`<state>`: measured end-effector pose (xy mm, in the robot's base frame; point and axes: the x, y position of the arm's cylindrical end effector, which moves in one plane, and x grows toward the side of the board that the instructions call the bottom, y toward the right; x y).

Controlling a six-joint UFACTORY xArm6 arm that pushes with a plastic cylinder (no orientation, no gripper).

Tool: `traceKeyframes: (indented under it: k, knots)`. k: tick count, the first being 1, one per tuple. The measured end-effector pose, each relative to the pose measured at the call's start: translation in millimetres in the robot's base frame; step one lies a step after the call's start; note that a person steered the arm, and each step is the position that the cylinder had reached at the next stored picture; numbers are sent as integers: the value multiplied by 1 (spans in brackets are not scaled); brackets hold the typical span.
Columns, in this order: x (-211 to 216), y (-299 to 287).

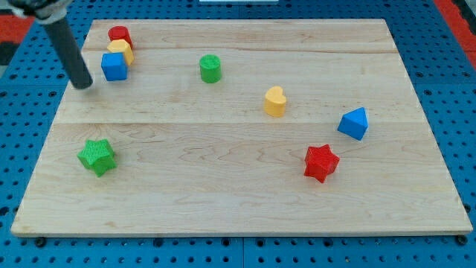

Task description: Slide the green star to the center left

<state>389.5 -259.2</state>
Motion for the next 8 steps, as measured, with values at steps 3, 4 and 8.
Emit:
traceKeyframes:
  k: [3, 4, 8]
  knots:
    - [125, 1]
    - [133, 20]
    - [156, 107]
